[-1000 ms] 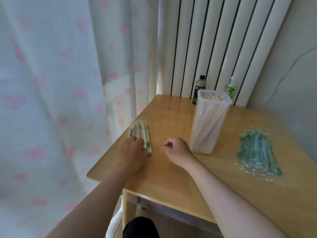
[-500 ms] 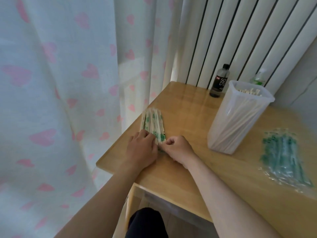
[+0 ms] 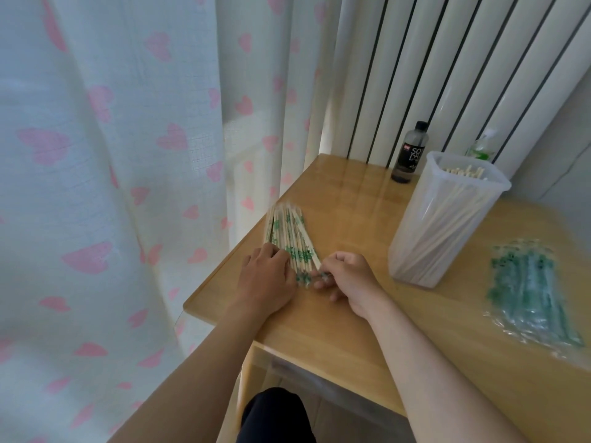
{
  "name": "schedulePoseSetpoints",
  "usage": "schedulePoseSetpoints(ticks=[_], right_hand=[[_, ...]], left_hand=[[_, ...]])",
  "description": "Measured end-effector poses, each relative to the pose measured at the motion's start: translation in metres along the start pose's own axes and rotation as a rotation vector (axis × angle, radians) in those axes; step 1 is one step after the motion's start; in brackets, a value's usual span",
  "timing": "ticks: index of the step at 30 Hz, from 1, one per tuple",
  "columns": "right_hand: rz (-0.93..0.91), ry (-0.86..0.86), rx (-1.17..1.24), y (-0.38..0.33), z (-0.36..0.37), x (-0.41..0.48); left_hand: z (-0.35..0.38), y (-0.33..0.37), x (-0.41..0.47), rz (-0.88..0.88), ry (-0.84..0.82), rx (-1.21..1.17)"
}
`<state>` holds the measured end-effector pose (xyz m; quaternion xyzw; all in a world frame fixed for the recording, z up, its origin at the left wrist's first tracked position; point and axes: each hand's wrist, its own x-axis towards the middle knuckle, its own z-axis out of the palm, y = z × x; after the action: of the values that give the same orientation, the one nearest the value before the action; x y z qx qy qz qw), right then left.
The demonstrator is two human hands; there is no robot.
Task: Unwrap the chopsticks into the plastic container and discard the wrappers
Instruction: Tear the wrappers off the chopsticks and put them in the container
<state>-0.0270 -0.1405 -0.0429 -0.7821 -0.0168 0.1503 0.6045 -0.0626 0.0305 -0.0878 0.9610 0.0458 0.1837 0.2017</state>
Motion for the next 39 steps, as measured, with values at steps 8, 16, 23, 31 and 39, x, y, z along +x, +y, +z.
schedulePoseSetpoints(ticks=[8,16,23,31,39], right_hand=[[0.038,-0.109,0.273,-0.002,-0.024,-0.016],[-0.2,-0.043,0.36,-0.017,-0.067,-0.055],[-0.424,0.308,0.31,-0.05,-0.113,-0.072],[-0.326,0.435,0.799,-0.044,-0.186,-0.096],[-0.221,0.358,0.891,-0.015,-0.194,-0.103]], left_hand=[[-0.004,0.002,-0.002,-0.005,0.008,0.014],[-0.017,0.011,-0.007,-0.038,0.055,0.012],[-0.029,0.112,0.004,0.212,0.027,-0.34],[-0.003,0.184,0.006,0.367,-0.111,-0.369],[-0.001,0.231,-0.001,0.458,-0.027,-0.333]])
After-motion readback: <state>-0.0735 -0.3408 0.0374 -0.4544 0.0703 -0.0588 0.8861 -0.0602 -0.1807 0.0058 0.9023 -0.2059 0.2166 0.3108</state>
